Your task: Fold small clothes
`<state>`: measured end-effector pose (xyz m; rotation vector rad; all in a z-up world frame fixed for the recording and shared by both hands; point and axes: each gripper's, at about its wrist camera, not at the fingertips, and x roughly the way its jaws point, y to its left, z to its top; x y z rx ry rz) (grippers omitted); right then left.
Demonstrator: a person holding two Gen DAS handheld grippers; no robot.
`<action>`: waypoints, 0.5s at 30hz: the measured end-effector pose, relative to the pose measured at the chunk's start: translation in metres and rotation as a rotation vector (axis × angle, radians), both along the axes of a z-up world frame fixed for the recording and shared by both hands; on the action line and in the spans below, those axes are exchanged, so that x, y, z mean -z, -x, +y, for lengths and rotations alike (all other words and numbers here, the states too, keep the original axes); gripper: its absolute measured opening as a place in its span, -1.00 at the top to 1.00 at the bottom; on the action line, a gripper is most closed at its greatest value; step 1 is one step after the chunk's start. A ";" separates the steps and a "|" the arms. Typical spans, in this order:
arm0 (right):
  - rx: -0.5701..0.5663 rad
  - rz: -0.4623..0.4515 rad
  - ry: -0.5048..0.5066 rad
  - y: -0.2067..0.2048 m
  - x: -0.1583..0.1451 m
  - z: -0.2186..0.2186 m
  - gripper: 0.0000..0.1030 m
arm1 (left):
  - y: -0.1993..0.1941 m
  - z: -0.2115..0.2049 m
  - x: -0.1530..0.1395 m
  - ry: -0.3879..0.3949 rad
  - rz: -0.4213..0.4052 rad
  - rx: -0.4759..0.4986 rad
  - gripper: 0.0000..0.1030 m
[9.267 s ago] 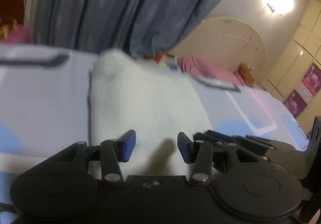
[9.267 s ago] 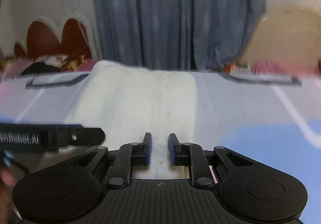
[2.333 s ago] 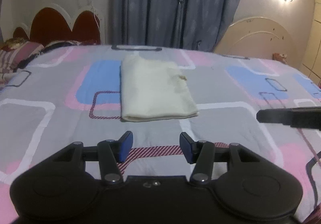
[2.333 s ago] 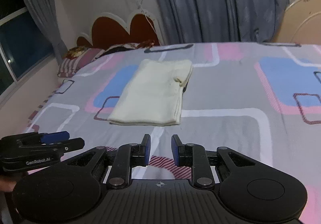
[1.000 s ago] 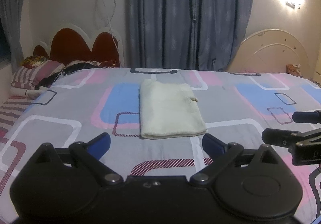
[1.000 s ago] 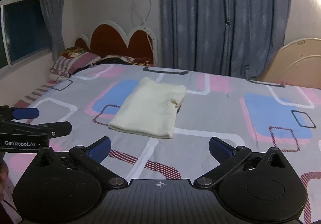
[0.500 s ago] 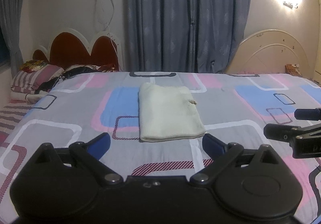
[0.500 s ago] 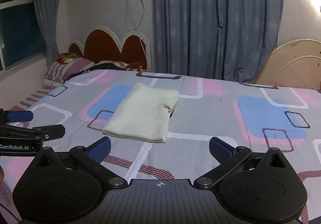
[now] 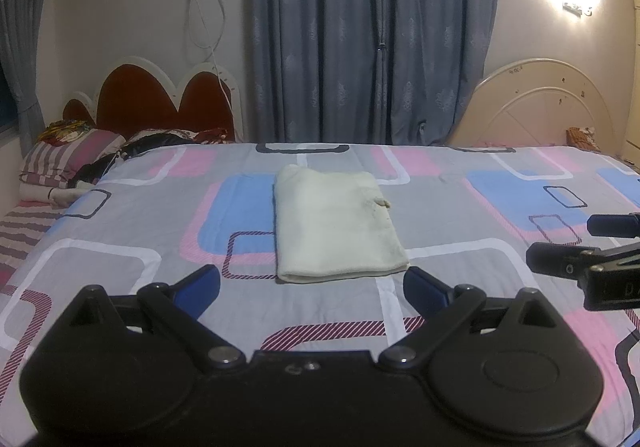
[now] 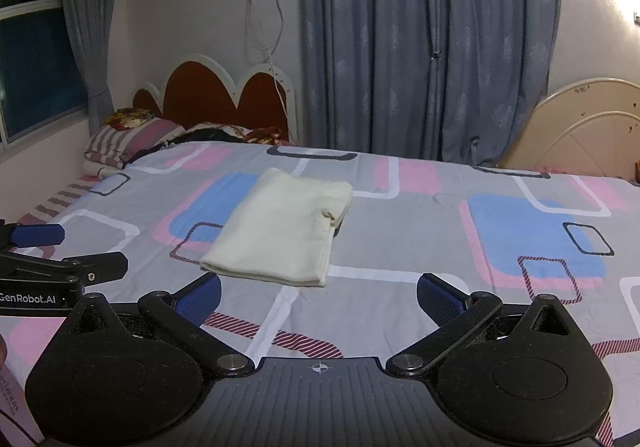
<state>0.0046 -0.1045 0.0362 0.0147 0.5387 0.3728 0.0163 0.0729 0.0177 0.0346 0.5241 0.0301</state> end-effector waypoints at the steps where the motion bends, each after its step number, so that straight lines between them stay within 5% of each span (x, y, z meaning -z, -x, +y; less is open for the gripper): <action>1: 0.000 0.000 -0.001 0.000 0.000 0.000 -0.99 | 0.000 0.000 0.000 -0.001 -0.001 -0.001 -0.90; 15: -0.006 0.003 0.003 -0.002 -0.001 -0.002 -0.99 | -0.002 0.005 0.001 0.007 0.001 -0.007 -0.90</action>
